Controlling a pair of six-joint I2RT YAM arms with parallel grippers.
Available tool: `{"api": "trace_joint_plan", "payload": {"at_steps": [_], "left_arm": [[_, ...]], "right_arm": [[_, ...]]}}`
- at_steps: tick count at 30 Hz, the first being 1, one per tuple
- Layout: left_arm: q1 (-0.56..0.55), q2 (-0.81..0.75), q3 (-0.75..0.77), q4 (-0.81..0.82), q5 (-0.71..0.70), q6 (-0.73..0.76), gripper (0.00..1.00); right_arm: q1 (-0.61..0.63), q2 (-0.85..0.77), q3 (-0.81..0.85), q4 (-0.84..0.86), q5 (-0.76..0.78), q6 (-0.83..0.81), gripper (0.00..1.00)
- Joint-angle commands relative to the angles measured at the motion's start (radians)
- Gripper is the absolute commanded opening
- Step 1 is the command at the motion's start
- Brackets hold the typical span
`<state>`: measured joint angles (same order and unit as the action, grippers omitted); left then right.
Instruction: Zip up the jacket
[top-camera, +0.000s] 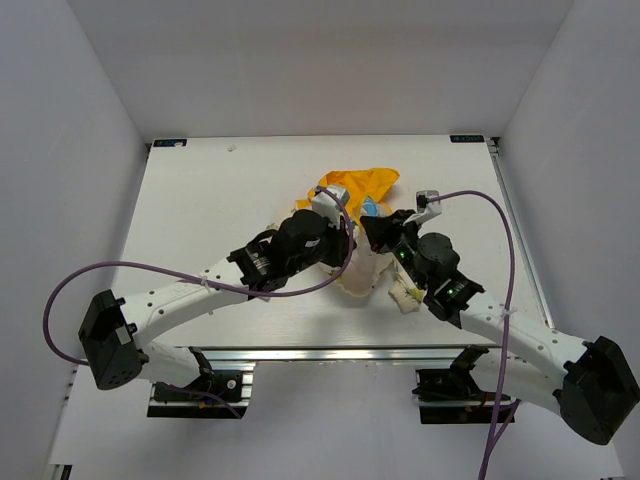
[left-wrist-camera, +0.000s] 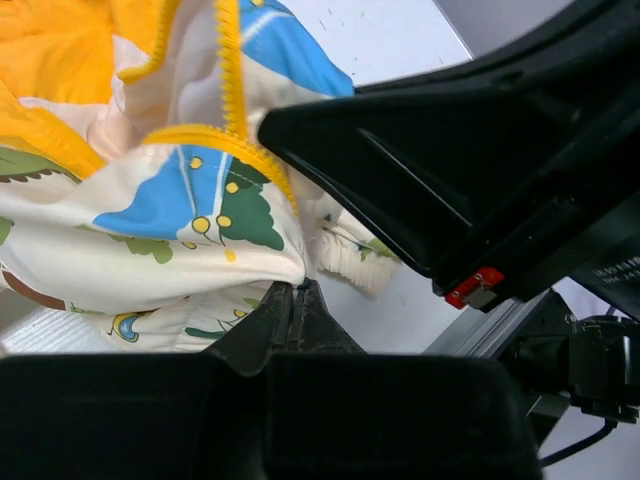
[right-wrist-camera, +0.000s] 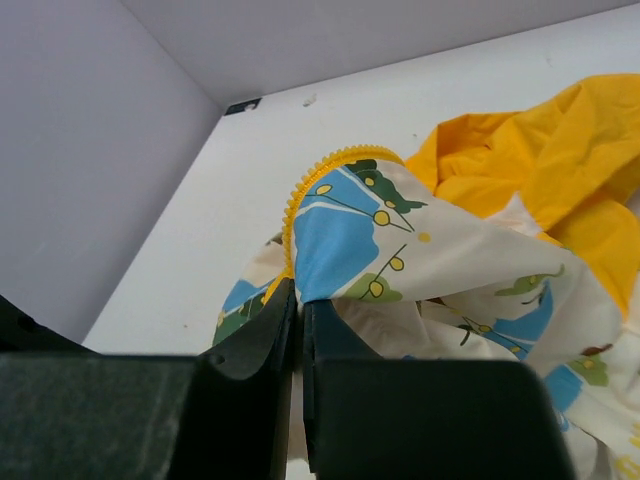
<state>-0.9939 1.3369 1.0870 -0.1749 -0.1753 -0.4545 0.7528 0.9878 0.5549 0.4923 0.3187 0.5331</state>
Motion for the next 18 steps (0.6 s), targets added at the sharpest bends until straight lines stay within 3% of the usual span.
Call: {"api": "trace_joint_plan", "payload": {"at_steps": [1, 4, 12, 18], "left_arm": [[0.001, -0.016, 0.001, 0.003, 0.07, 0.02, 0.0], [0.0, -0.025, 0.011, -0.066, 0.023, 0.013, 0.0], [0.001, -0.176, -0.081, -0.024, 0.001, 0.025, 0.0], [0.001, -0.188, -0.084, -0.07, -0.137, 0.005, 0.0]], "right_arm": [[-0.001, 0.027, 0.008, 0.196, -0.042, 0.034, 0.0], [-0.001, 0.041, 0.045, 0.213, -0.087, 0.008, 0.0], [-0.001, -0.053, 0.004, 0.203, 0.094, -0.036, 0.0], [-0.001, -0.15, -0.032, 0.131, 0.122, -0.042, 0.0]]}}
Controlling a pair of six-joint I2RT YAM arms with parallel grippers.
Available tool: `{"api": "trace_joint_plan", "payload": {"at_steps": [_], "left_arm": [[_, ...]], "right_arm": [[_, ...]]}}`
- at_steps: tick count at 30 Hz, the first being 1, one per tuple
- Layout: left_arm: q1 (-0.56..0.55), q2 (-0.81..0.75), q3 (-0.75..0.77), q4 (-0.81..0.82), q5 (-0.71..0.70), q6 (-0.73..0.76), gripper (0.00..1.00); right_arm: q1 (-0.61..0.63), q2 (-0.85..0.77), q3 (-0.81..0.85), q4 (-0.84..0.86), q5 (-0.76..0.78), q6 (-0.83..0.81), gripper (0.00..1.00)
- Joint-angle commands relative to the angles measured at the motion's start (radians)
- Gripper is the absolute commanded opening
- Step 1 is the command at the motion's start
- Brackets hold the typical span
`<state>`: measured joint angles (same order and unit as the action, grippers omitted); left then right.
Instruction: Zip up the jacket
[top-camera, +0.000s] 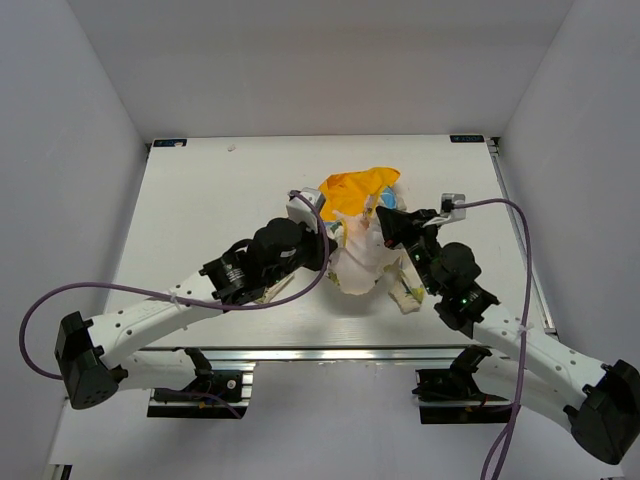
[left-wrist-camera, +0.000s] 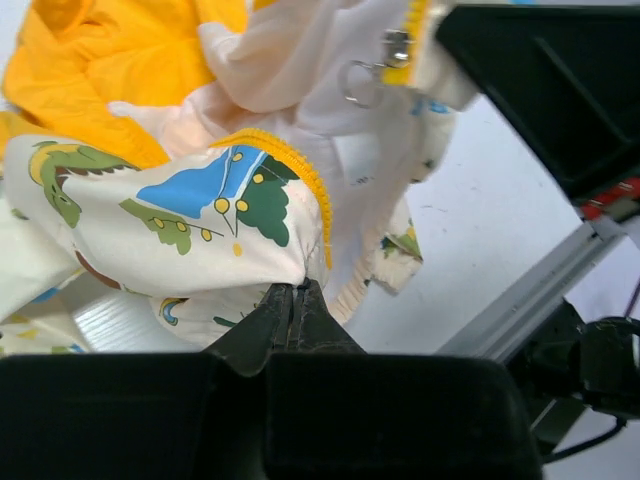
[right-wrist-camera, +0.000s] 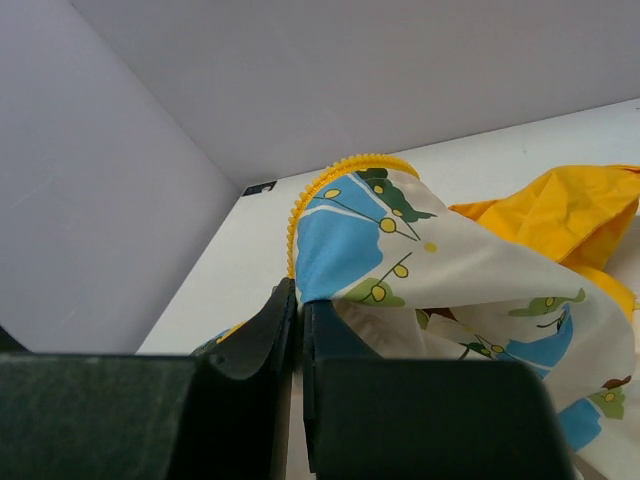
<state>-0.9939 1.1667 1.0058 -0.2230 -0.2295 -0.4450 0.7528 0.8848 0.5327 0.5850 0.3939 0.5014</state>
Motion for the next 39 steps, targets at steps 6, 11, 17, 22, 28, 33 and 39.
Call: {"api": "trace_joint_plan", "payload": {"at_steps": [6, 11, 17, 22, 28, 33, 39], "left_arm": [[0.009, 0.016, 0.03, 0.033, -0.157, -0.004, 0.0], [0.049, 0.037, 0.027, 0.112, -0.085, -0.003, 0.0], [0.067, 0.041, -0.007, 0.206, 0.088, 0.04, 0.0], [0.077, 0.027, -0.033, 0.258, 0.2, 0.049, 0.0], [0.081, -0.025, -0.078, 0.289, 0.21, 0.029, 0.0], [0.095, -0.076, -0.165, 0.361, 0.228, -0.009, 0.0], [0.121, -0.098, -0.208, 0.431, 0.32, -0.026, 0.0]], "right_arm": [[-0.001, -0.119, -0.079, -0.037, -0.133, 0.032, 0.0], [-0.001, -0.167, -0.122, -0.065, -0.243, -0.018, 0.0], [-0.003, -0.19, -0.177, -0.008, -0.339, -0.027, 0.0], [-0.001, -0.164, -0.195, 0.079, -0.375, -0.029, 0.0], [-0.003, -0.156, -0.238, 0.226, -0.357, -0.015, 0.0], [-0.003, -0.172, -0.238, 0.236, -0.343, -0.012, 0.0], [-0.004, -0.173, -0.243, 0.249, -0.348, -0.008, 0.0]]}}
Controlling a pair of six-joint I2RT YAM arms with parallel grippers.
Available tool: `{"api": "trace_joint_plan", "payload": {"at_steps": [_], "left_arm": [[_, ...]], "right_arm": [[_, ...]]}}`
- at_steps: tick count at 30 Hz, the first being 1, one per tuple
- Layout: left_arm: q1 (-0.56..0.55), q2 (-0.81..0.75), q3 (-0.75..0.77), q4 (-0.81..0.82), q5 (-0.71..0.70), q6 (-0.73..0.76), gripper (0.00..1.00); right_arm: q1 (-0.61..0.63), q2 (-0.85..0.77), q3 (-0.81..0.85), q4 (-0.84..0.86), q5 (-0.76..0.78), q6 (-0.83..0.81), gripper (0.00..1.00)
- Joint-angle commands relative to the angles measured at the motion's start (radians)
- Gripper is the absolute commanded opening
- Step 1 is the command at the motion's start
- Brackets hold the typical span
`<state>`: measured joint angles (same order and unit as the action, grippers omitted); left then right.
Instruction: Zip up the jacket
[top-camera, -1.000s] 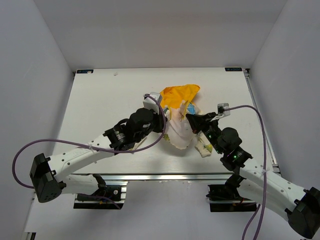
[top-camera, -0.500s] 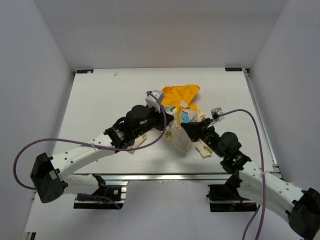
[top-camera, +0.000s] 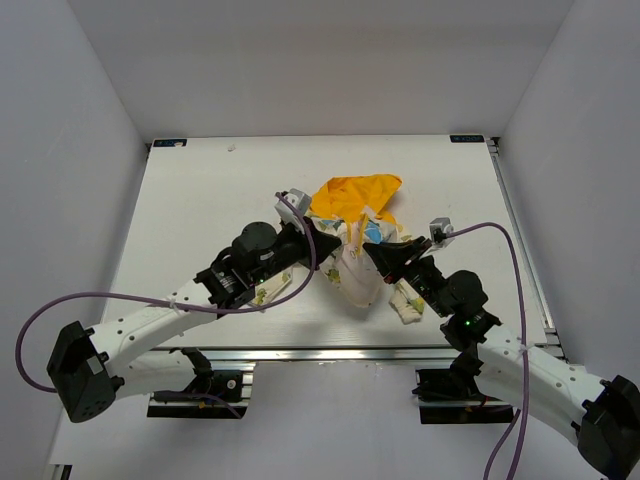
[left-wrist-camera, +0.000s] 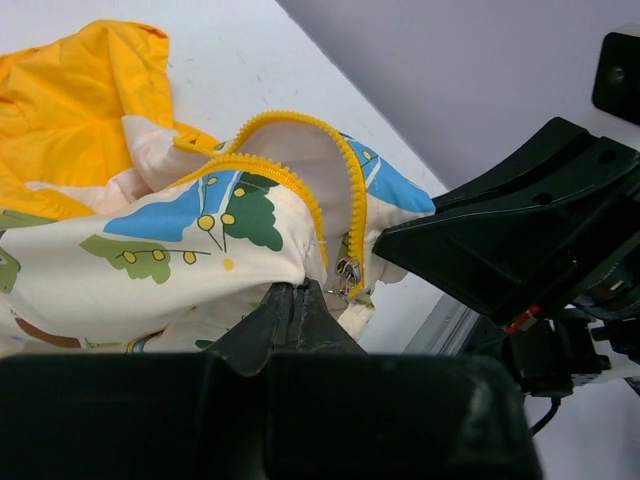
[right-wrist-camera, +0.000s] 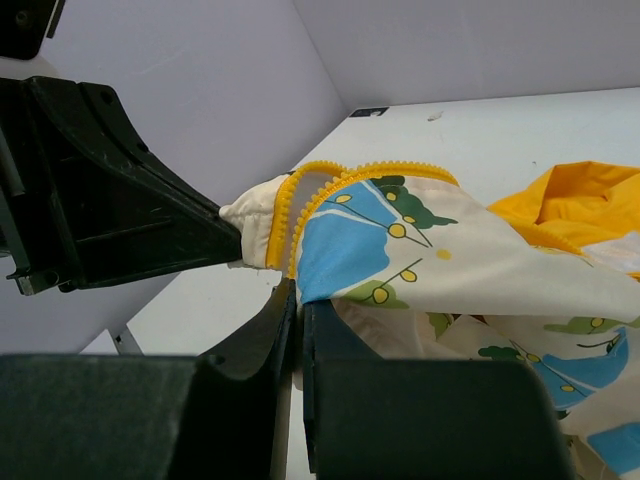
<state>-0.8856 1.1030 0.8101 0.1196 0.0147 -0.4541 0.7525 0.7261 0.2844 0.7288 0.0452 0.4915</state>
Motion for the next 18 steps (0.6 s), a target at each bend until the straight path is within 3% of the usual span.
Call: {"api": "trace_joint_plan", "payload": {"at_steps": [1, 7, 18], "left_arm": [[0.017, -0.032, -0.015, 0.098, 0.089, -0.017, 0.0], [0.051, -0.038, -0.043, 0.146, 0.172, -0.017, 0.0], [0.123, -0.074, -0.065, 0.173, 0.166, -0.011, 0.0]], "right_arm": [[-0.002, -0.013, 0.006, 0.109, -0.002, 0.004, 0.0], [-0.008, 0.002, 0.016, 0.126, -0.031, 0.007, 0.0], [-0.03, 0.108, 0.102, 0.159, -0.103, -0.03, 0.0]]}}
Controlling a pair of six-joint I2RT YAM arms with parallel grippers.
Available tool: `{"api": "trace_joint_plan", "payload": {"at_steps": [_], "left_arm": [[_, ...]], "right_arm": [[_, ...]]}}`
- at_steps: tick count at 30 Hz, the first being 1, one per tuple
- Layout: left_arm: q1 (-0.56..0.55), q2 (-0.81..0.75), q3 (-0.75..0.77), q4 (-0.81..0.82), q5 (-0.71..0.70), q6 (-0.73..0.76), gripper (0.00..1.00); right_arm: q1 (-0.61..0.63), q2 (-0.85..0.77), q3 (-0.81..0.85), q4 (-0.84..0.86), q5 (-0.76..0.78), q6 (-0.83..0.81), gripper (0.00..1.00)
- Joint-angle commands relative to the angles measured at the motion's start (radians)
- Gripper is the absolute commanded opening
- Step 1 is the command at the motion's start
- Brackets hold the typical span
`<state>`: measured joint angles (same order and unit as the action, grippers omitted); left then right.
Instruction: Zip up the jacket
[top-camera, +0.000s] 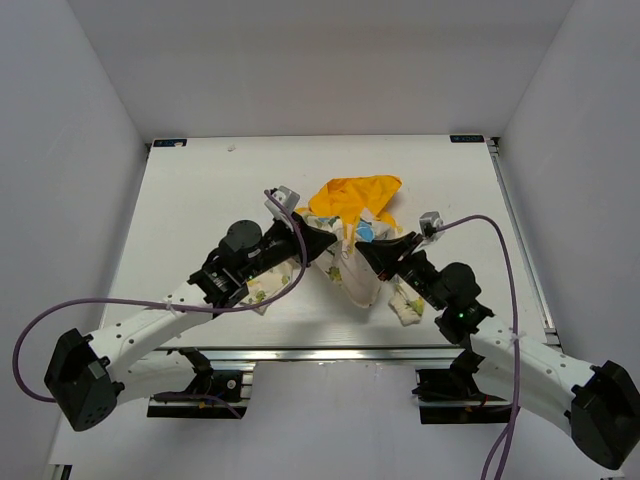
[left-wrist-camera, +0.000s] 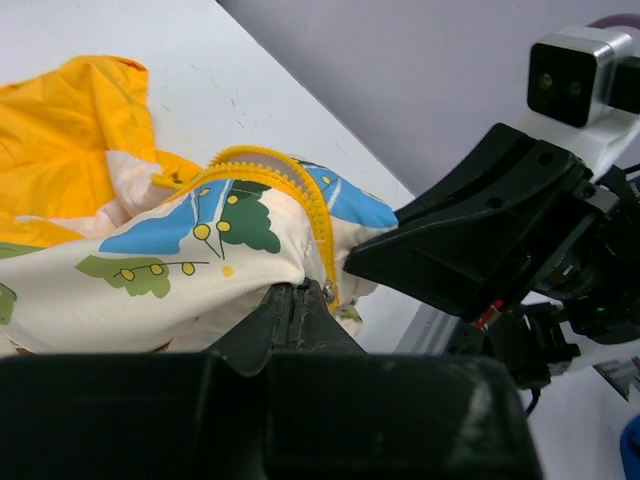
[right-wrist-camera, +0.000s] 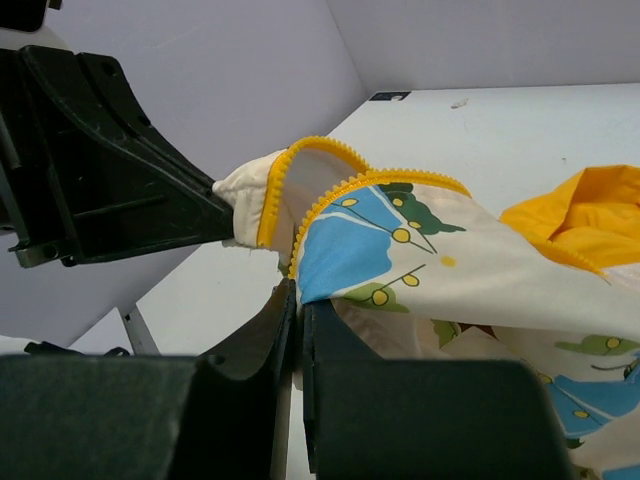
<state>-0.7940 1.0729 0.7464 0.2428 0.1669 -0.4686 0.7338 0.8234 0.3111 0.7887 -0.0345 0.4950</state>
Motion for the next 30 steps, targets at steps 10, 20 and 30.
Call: {"api": "trace_joint_plan", "payload": {"at_steps": [10, 20, 30], "left_arm": [[0.108, -0.031, 0.042, 0.102, 0.01, 0.119, 0.0], [0.121, -0.045, 0.022, 0.219, 0.069, 0.166, 0.0], [0.124, -0.034, 0.024, 0.225, 0.129, 0.168, 0.0]], "right_arm": [[-0.161, 0.247, 0.348, 0.062, -0.407, -0.041, 0.0], [-0.272, 0.338, 0.367, 0.242, -0.597, 0.131, 0.0], [-0.307, 0.463, 0.362, 0.52, -0.712, 0.359, 0.0]]}}
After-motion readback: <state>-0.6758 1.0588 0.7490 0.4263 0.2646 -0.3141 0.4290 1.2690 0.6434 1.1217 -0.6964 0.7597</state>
